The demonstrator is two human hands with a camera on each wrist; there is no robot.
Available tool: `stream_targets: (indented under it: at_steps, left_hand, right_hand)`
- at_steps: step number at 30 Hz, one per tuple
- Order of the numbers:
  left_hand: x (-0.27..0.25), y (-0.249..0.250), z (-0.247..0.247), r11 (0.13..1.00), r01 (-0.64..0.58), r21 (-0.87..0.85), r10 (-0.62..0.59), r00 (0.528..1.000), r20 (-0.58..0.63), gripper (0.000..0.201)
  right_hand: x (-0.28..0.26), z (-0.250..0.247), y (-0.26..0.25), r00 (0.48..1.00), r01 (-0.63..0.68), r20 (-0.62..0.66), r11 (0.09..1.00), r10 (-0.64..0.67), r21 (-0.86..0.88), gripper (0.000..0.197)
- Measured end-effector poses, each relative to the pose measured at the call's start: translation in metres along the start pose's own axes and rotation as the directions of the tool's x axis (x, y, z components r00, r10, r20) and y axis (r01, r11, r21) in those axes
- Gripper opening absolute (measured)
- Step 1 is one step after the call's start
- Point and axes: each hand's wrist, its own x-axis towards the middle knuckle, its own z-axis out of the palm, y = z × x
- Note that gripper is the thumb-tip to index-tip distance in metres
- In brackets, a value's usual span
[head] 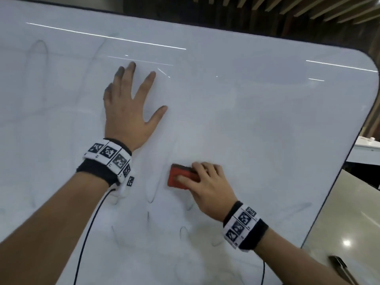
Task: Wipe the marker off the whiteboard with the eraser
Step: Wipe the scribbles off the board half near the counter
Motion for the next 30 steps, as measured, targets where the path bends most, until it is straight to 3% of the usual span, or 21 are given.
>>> stream_targets:
  at_steps: [2, 4, 5, 7, 8, 9, 10, 13, 15, 17, 19, 22, 23, 24, 27, 29, 30]
  left_hand:
    - [-0.001, -0.003, 0.002, 0.998, -0.014, 0.056, 0.014, 1.000, 0.012, 0.073]
    - [-0.001, -0.003, 0.004, 0.997, -0.012, 0.073, 0.012, 1.000, -0.001, 0.074]
    - [-0.002, -0.004, 0.005, 0.997, -0.015, 0.072, 0.016, 1.000, -0.011, 0.073]
    - [-0.003, -0.005, 0.008, 0.998, -0.021, 0.061, 0.023, 0.999, -0.027, 0.073]
    - [-0.004, -0.004, 0.009, 0.998, -0.020, 0.054, 0.022, 0.999, -0.028, 0.072]
    - [-0.005, -0.004, 0.009, 0.999, -0.017, 0.048, 0.018, 1.000, -0.024, 0.072]
    - [-0.005, -0.004, 0.010, 0.999, -0.013, 0.048, 0.013, 1.000, -0.017, 0.072]
    - [-0.005, -0.007, 0.009, 0.997, -0.026, 0.077, 0.026, 1.000, 0.000, 0.073]
    - [-0.005, -0.011, 0.008, 0.995, -0.039, 0.088, 0.038, 0.999, 0.009, 0.073]
    - [-0.005, -0.012, 0.008, 0.995, -0.045, 0.090, 0.044, 0.999, 0.013, 0.072]
    - [-0.006, -0.012, 0.008, 0.995, -0.047, 0.083, 0.046, 0.999, 0.010, 0.072]
    - [-0.007, -0.011, 0.007, 0.997, -0.046, 0.059, 0.046, 0.999, 0.003, 0.071]
    - [-0.007, -0.011, 0.007, 0.998, -0.043, 0.054, 0.043, 0.999, 0.005, 0.071]
    - [-0.007, -0.011, 0.007, 0.998, -0.041, 0.054, 0.040, 0.999, 0.011, 0.071]
    - [-0.007, -0.013, 0.002, 0.997, -0.059, 0.057, 0.057, 0.998, 0.040, 0.070]
    - [-0.007, -0.019, -0.004, 0.996, -0.086, 0.020, 0.085, 0.995, 0.061, 0.064]
    - [-0.007, -0.023, -0.007, 0.995, -0.103, -0.004, 0.104, 0.992, 0.068, 0.060]
  right_hand:
    - [0.011, -0.014, 0.021, 0.996, 0.086, 0.029, 0.996, -0.086, -0.002, 0.046]
    - [0.043, -0.041, 0.051, 0.991, -0.067, -0.115, 0.998, 0.066, -0.008, 0.045]
    - [0.059, -0.056, 0.069, 0.957, -0.196, -0.218, 0.981, 0.191, -0.003, 0.047]
    - [0.083, -0.075, 0.092, 0.813, -0.429, -0.389, 0.898, 0.432, 0.101, 0.050]
    - [0.085, -0.073, 0.089, 0.745, -0.500, -0.431, 0.854, 0.509, 0.143, 0.051]
    - [0.082, -0.065, 0.079, 0.721, -0.525, -0.442, 0.837, 0.534, 0.155, 0.052]
    - [0.073, -0.050, 0.061, 0.751, -0.501, -0.412, 0.851, 0.517, 0.154, 0.053]
    - [0.020, -0.002, 0.000, 0.944, -0.270, -0.175, 0.959, 0.281, 0.082, 0.048]
    - [0.001, 0.002, -0.004, 0.988, -0.147, -0.048, 0.988, 0.150, 0.055, 0.044]
    - [0.016, -0.016, 0.017, 0.981, -0.169, -0.083, 0.983, 0.175, 0.071, 0.049]
    - [0.043, -0.041, 0.044, 0.908, -0.334, -0.220, 0.934, 0.355, 0.128, 0.052]
    - [0.071, -0.060, 0.066, 0.709, -0.518, -0.373, 0.801, 0.599, 0.301, 0.053]
    - [0.074, -0.055, 0.057, 0.691, -0.531, -0.380, 0.788, 0.615, 0.311, 0.053]
    - [0.070, -0.044, 0.041, 0.728, -0.504, -0.363, 0.813, 0.582, 0.293, 0.054]
    - [0.028, 0.009, -0.028, 0.963, -0.215, -0.132, 0.965, 0.235, 0.147, 0.053]
    - [0.005, 0.024, -0.049, 0.997, -0.075, 0.036, 0.991, 0.071, 0.108, 0.054]
    - [0.008, 0.020, -0.045, 0.996, -0.074, 0.051, 0.991, 0.068, 0.111, 0.055]
